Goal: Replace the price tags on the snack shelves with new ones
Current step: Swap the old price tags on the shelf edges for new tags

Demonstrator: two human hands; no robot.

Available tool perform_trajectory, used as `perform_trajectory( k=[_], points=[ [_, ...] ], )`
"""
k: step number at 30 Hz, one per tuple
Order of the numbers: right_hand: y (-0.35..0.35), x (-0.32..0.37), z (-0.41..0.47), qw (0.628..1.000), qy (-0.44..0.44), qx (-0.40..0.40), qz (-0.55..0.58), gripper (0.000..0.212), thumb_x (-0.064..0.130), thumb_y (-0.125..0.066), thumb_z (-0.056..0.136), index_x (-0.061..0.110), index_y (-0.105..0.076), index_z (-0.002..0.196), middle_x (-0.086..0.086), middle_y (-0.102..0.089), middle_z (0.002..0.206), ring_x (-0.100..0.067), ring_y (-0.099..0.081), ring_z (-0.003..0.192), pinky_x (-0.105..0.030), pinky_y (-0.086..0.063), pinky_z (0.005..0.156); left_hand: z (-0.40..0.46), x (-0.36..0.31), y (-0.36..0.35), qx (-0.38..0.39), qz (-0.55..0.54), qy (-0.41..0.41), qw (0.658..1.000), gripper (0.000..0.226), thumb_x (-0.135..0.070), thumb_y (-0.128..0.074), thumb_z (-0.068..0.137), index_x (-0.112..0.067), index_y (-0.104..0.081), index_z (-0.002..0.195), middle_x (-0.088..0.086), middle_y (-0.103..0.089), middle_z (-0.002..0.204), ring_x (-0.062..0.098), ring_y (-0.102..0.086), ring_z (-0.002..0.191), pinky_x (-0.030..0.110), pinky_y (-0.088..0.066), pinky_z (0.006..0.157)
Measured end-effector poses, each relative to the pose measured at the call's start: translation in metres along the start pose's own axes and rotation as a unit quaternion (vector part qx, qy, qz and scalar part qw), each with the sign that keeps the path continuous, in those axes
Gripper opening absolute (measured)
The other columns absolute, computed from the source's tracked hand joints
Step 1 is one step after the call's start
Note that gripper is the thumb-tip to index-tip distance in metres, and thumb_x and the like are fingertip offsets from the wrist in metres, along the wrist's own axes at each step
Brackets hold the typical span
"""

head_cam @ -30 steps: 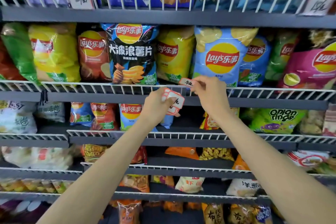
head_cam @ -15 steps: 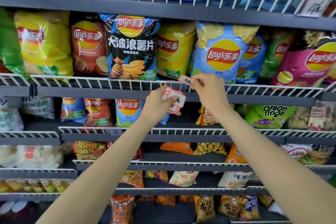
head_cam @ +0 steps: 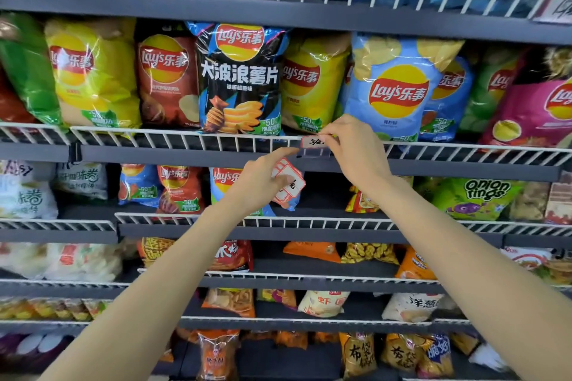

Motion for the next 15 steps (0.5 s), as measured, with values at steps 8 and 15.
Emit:
perform_trajectory(
  k=[8,15],
  points=[
    [-0.006,0.005,-0.002,0.998,0.016,-0.037,-0.051,0.013,0.022,-0.056,0.092,0.02,-0.064,0.102,-0.002,-0.062,0.095,-0.022,-0.055,0.093,-0.038,-0.05,0.064,0.002,0.003,0.0,0.015,-0.004,-0.002,1.0,0.05,-0.015,-0.054,0.092,-0.033,-0.04,0.136,0.023,-0.065,0.092,0.024,-0.049,0.054,0.02,-0.035,0.043],
    [-0.014,0.008,-0.01,0.986,0.046,-0.071,-0.146,0.016,0.007,-0.071,0.077,0.016,-0.066,0.09,-0.004,-0.062,0.08,-0.026,-0.059,0.075,-0.025,-0.037,0.044,0.004,0.004,0.001,0.023,-0.008,-0.001,1.0,0.049,-0.016,-0.054,0.093,-0.035,-0.04,0.135,0.027,-0.065,0.088,0.026,-0.05,0.057,0.018,-0.034,0.042]
  ],
)
Point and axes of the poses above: each hand's wrist, its own z-axis towards the middle knuckle, its own y-axis out of the back of the hand, x = y × z, the point moved 7 cm from there along z, towards the middle knuckle
